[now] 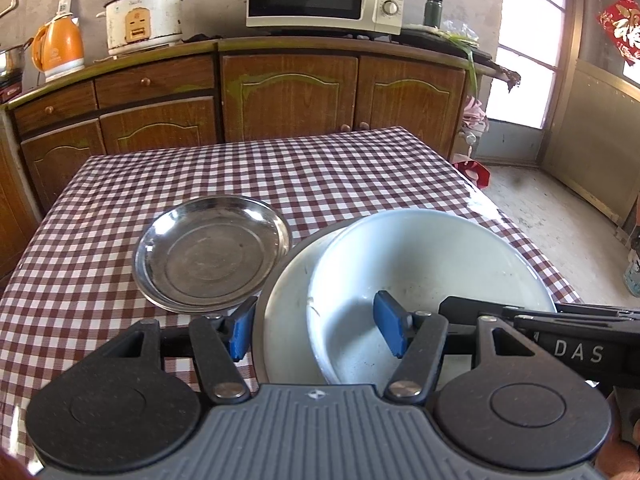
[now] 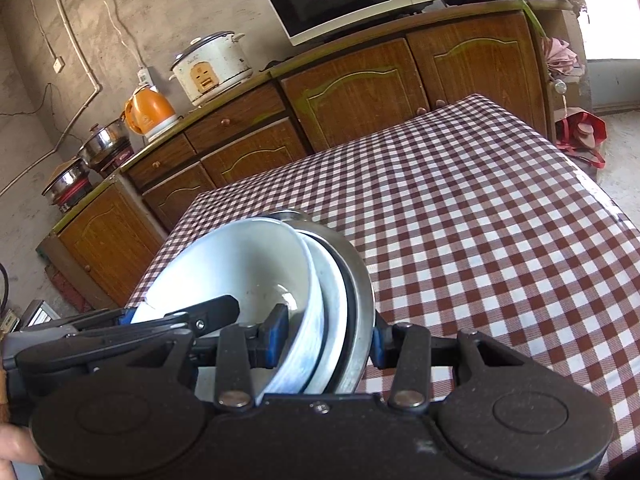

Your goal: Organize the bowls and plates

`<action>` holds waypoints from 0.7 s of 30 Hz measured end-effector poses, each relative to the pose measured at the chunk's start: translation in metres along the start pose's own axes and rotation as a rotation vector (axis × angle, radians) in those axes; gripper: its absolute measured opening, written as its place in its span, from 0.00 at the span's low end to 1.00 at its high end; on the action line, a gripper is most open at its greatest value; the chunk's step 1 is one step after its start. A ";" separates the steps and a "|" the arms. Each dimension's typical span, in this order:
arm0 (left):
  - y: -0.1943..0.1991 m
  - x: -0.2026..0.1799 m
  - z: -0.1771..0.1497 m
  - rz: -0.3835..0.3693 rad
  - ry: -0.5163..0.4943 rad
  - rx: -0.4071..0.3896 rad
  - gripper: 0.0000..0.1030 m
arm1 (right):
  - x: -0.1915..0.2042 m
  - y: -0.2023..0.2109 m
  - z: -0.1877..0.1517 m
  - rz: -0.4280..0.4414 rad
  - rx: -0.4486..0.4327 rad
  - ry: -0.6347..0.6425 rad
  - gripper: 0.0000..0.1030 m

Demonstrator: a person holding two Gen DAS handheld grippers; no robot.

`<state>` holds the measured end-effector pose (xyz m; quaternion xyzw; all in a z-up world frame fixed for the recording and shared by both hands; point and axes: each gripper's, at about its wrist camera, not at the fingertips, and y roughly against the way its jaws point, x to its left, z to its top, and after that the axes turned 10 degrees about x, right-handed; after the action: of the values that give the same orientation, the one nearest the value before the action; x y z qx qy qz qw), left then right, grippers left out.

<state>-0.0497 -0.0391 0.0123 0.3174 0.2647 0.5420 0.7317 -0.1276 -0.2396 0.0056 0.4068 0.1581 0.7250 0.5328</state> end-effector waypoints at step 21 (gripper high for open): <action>0.013 0.030 0.000 0.055 0.081 -0.003 0.61 | 0.042 -0.019 0.009 0.044 0.033 0.076 0.49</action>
<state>-0.0497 -0.0072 0.0202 0.3011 0.2844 0.5749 0.7056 -0.1131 -0.1965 0.0162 0.3911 0.1810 0.7489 0.5034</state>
